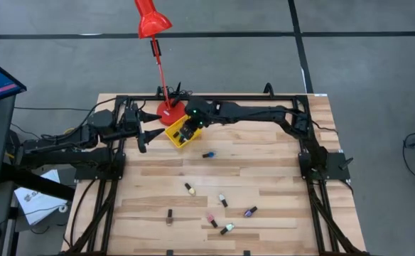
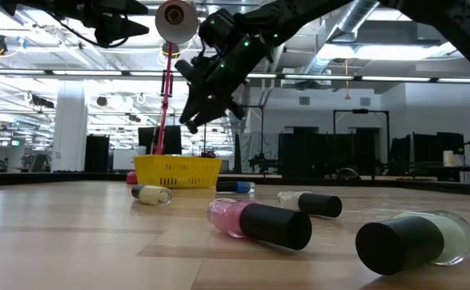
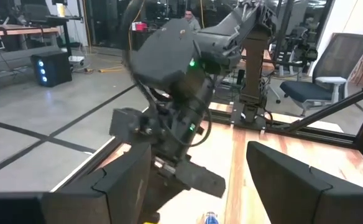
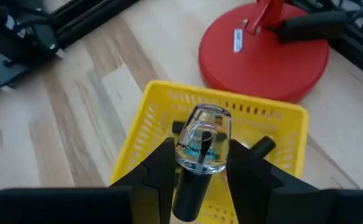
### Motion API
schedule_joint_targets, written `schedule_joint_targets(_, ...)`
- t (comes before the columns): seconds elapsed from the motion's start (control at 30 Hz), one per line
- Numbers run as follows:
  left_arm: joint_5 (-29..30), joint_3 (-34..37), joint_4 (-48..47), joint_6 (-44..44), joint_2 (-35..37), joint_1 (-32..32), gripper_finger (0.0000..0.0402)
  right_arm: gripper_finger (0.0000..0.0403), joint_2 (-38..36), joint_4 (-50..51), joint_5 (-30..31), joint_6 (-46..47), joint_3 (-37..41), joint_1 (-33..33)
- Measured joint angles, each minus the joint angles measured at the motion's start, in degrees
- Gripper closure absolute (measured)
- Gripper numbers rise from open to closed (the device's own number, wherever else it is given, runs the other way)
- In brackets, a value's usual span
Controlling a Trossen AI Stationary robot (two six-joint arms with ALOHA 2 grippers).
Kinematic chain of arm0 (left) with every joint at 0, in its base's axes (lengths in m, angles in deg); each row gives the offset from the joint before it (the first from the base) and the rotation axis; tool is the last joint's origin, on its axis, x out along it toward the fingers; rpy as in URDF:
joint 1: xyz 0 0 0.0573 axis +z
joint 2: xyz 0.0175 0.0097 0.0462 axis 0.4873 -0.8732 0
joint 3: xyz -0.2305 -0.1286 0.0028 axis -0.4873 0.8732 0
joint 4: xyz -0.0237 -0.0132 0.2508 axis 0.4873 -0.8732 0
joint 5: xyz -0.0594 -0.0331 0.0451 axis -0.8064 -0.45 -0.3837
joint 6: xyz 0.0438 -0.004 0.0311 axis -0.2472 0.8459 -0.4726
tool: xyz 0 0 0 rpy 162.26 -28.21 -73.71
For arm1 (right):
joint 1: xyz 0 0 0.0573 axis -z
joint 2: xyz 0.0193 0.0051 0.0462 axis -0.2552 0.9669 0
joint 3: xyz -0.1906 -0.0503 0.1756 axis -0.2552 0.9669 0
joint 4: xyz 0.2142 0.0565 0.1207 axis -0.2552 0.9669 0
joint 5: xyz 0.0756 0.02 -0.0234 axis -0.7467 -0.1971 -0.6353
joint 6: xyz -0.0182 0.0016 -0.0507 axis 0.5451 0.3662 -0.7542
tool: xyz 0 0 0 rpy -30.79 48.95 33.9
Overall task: Pick & Place Nail Polish
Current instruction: Put the transparent nail polish into the yellow basket
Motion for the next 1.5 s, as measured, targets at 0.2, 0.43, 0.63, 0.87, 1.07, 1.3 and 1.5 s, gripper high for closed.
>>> schedule_joint_targets(0.2, 0.00, 0.00, -0.02, 1.13, 0.00, 0.00, 0.0142, 0.0295, 2.48, -2.42, 3.73, -3.35, -0.11, -0.28)
schedule_joint_targets(0.43, 0.00, 0.00, 0.00, 1.37, 0.00, 0.00, 0.0142, 0.0295, 5.36, -2.78, 5.11, -3.51, -0.01, -0.37)
schedule_joint_targets(0.63, 0.00, 0.00, 0.00, 1.37, 0.00, 0.00, 0.0142, 0.0295, 5.25, -3.22, 6.71, -5.37, -0.07, -0.37)
schedule_joint_targets(0.87, 0.00, 0.00, 0.00, 1.36, 0.01, 0.00, 0.0142, 0.0295, 5.25, -3.42, 7.87, -6.31, -0.07, -0.01)
schedule_joint_targets(1.07, 0.00, 0.00, 0.00, 1.35, 0.00, 0.00, 0.0142, 0.0295, 5.25, -3.90, 9.22, -6.53, -0.07, -0.42)
schedule_joint_targets(1.3, -0.02, 0.00, -0.02, 1.36, 0.00, 0.00, 0.0142, 0.0295, 7.33, -5.18, 10.21, -7.27, 0.09, -0.34)
schedule_joint_targets(1.5, -0.02, 0.00, 0.01, 1.35, 0.02, 0.00, 0.0142, 0.0295, 7.59, -7.22, 11.19, -9.28, -0.22, -1.26)
